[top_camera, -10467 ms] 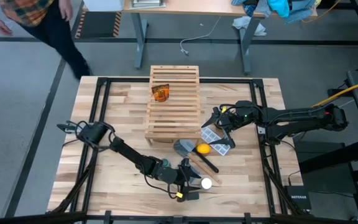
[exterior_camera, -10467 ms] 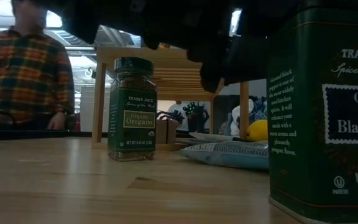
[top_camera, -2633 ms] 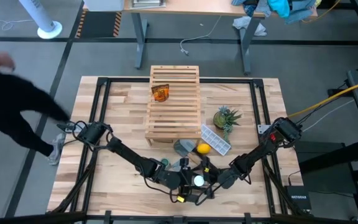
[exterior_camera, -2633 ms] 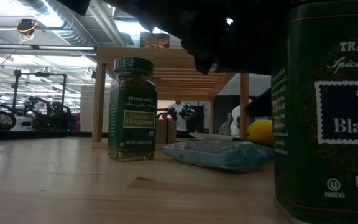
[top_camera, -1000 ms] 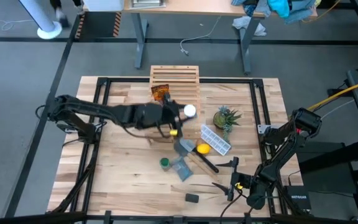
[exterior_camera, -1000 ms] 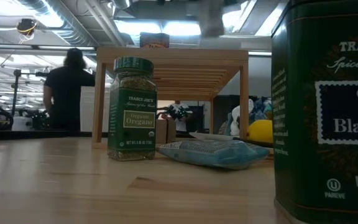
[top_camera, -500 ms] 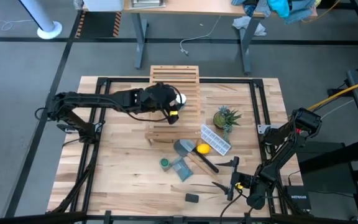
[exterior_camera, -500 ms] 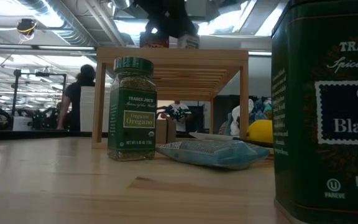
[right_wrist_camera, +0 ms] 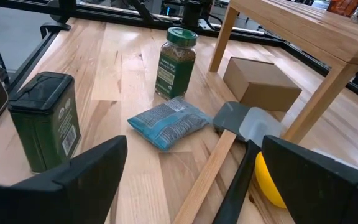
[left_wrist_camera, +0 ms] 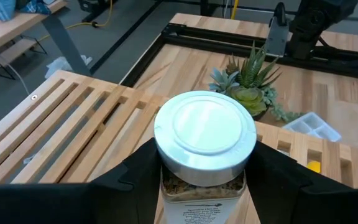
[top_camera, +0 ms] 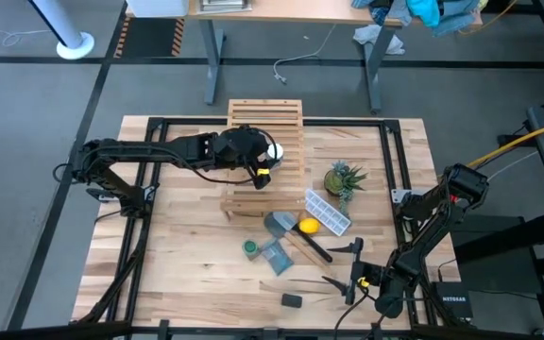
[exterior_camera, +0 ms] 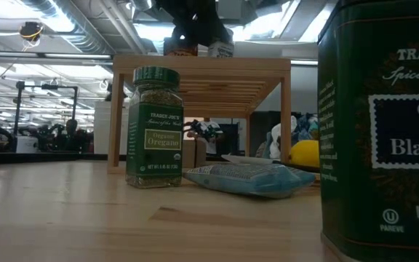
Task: Shelf spices
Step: Put the white seasoning bottle on the shelf, then put the green seasoning bottle on the shelf
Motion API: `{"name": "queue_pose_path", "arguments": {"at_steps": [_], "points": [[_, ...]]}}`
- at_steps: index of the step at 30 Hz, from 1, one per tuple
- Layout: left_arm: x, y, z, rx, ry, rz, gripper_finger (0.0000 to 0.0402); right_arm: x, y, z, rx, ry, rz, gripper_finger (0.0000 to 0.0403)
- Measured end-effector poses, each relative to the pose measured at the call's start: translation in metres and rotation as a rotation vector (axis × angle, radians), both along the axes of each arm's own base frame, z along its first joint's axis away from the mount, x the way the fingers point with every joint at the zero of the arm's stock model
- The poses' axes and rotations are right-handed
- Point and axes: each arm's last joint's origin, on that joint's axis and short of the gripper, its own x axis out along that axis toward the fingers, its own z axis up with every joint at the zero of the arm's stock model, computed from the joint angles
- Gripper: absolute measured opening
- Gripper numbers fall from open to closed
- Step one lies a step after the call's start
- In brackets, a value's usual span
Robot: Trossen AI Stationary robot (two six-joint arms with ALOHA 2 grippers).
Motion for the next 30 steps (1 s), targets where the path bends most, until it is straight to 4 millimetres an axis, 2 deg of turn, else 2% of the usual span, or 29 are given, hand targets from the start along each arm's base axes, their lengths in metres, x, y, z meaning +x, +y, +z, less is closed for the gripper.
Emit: {"name": "queue_pose_path", "arguments": {"at_steps": [3, 8, 11, 23, 27, 30], "points": [[0.0, 0.0, 0.0, -0.002, -0.003, 0.004, 0.0184, 0.0, 0.0, 0.0, 0.0, 0.0, 0.0, 0.0379], [0.0, 0.0, 0.001, 0.0, -0.013, 0.016, 0.0272, 0.0, 0.0, 0.0, 0.0, 0.0, 0.0, 0.0379], [0.0, 0.0, 0.001, 0.0, -0.015, 0.016, 0.0298, 0.0, 0.0, 0.0, 0.0, 0.0, 0.001, 0.0379], [0.005, 0.002, 0.017, 0.061, -0.172, 0.04, 0.0306, 0.0, 0.0, 0.0, 0.005, 0.009, 0.009, 0.0379], [0.0, -0.007, 0.032, 0.095, -0.203, 0.007, 0.0307, 0.0, 0.0, 0.0, 0.008, 0.012, 0.014, 0.0379], [-0.011, -0.02, 0.049, 0.118, -0.218, -0.016, 0.0307, 0.0, 0.001, 0.0, 0.01, 0.013, 0.015, 0.0379]]}}
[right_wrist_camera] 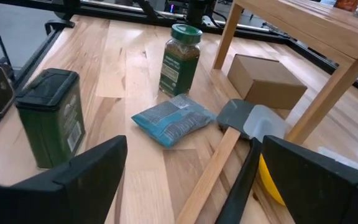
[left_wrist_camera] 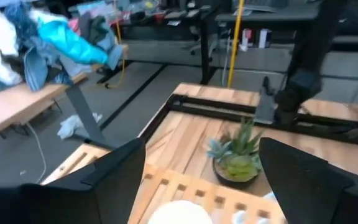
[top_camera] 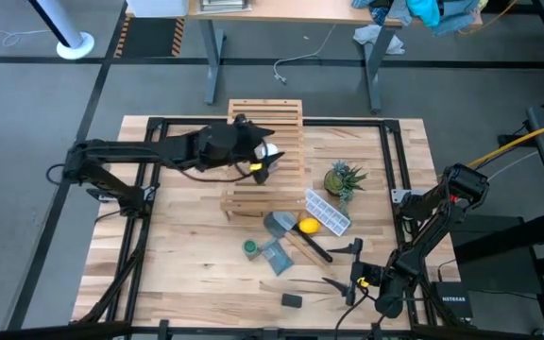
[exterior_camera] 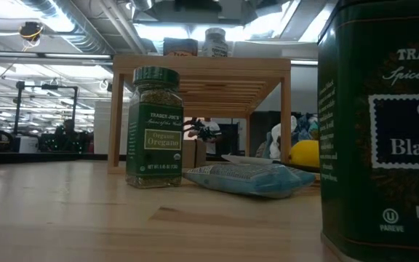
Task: Shelf spices
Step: Put the green seasoning bottle on the shelf
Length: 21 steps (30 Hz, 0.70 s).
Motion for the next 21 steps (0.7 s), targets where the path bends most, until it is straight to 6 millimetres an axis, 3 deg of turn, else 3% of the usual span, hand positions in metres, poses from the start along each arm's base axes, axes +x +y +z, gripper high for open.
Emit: {"name": "queue_pose_path", "arguments": {"at_steps": [5, 8, 15, 21], "points": [[-0.027, -0.038, 0.017, 0.043, 0.042, -0.031, 0.0307, 0.0, 0.0, 0.0, 0.008, 0.009, 0.01, 0.0379], [-0.045, -0.067, 0.017, 0.03, 0.101, -0.049, 0.0307, 0.0, 0.001, 0.0, 0.015, 0.011, 0.015, 0.0379], [-0.079, -0.134, -0.01, -0.134, 0.282, -0.082, 0.0308, 0.001, 0.002, 0.002, 0.042, -0.005, 0.016, 0.0379], [-0.09, -0.191, -0.045, -0.191, 0.379, -0.084, 0.0308, 0.001, 0.003, 0.002, 0.048, -0.009, 0.016, 0.0379]]}}
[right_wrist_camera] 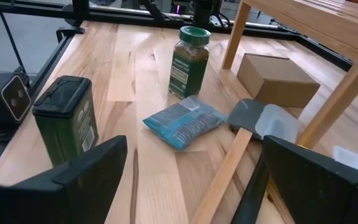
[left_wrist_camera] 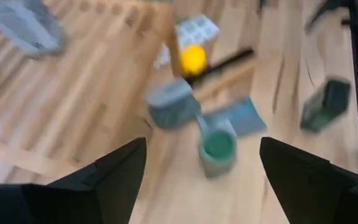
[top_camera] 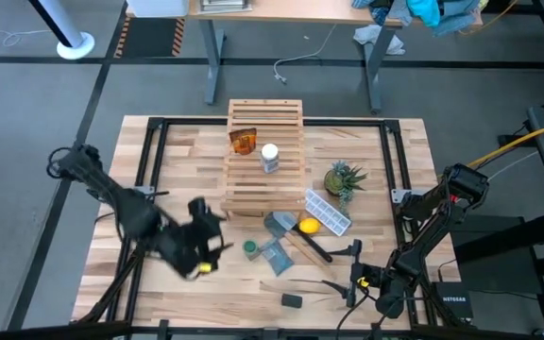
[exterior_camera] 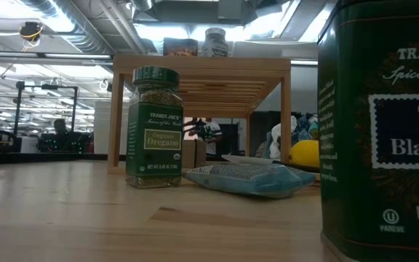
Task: Shelf spices
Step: Put the green seasoning bottle on the shelf
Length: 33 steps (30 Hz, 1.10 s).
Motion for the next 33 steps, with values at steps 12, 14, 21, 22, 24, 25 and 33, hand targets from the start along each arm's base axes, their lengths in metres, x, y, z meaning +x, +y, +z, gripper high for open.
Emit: {"name": "queue_pose_path", "arguments": {"at_steps": [12, 14, 21, 22, 24, 25, 33], "points": [[0.02, -0.072, -0.11, 0.18, 0.227, 0.023, 0.0308, 0.0, 0.0, 0.0, 0.005, -0.003, 0.0, 0.0379], [0.027, -0.073, -0.129, 0.216, 0.258, 0.06, 0.0308, 0.0, 0.0, 0.0, 0.006, -0.003, 0.001, 0.0379], [0.044, -0.07, -0.174, 0.266, 0.23, 0.22, 0.0308, 0.0, 0.0, 0.0, -0.013, 0.0, 0.007, 0.0379], [0.045, -0.07, -0.177, 0.269, 0.215, 0.239, 0.0308, 0.0, 0.0, 0.0, -0.019, 0.002, 0.009, 0.0379], [0.049, -0.069, -0.183, 0.271, 0.187, 0.267, 0.0308, 0.0, 0.0, 0.0, -0.022, 0.002, 0.01, 0.0379], [0.051, -0.069, -0.185, 0.264, 0.167, 0.277, 0.0308, 0.0, 0.0, 0.0, -0.023, 0.002, 0.01, 0.0379], [0.061, -0.071, -0.186, 0.248, 0.092, 0.267, 0.0308, 0.0, 0.0, 0.0, -0.025, 0.003, 0.01, 0.0379]]}}
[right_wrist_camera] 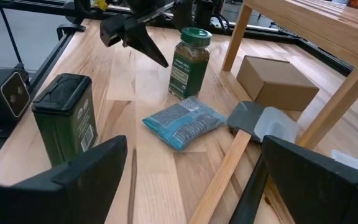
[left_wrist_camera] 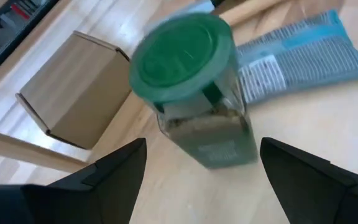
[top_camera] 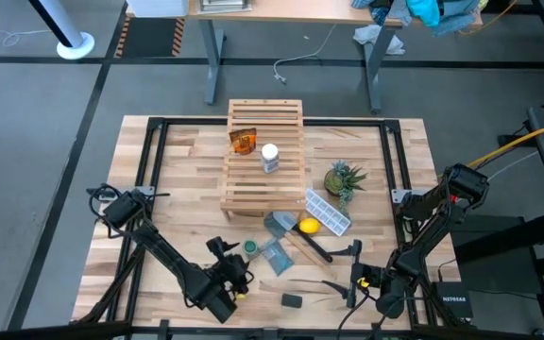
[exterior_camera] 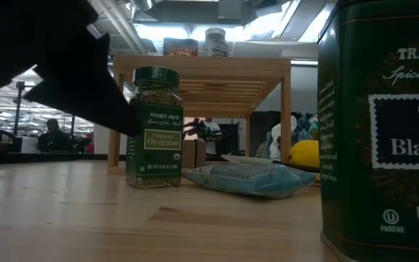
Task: Shelf spices
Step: Put the green seasoning bottle on the shelf
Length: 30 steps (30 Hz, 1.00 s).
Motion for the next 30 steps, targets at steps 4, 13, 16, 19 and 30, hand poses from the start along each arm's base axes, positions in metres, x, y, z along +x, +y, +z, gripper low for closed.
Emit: {"name": "queue_pose_path", "arguments": {"at_steps": [4, 13, 16, 19, 30], "points": [[0.005, 0.008, -0.007, -0.001, -0.043, 0.023, 0.0308, 0.0, 0.0, 0.0, 0.0, 0.0, 0.0, 0.0379], [0.012, 0.025, -0.037, -0.035, -0.111, 0.005, 0.0308, 0.0, 0.0, 0.0, -0.002, 0.001, 0.0, 0.0379], [0.011, 0.03, -0.041, -0.003, -0.117, 0.004, 0.0308, 0.0, 0.0, 0.0, -0.002, 0.001, 0.0, 0.0379], [0.011, 0.033, -0.042, 0.05, -0.124, 0.008, 0.0308, 0.0, 0.0, 0.0, -0.002, 0.001, 0.0, 0.0379], [0.013, 0.048, -0.05, 0.072, -0.145, 0.048, 0.0308, 0.0, 0.0, 0.0, -0.002, 0.001, 0.0, 0.0379]]}}
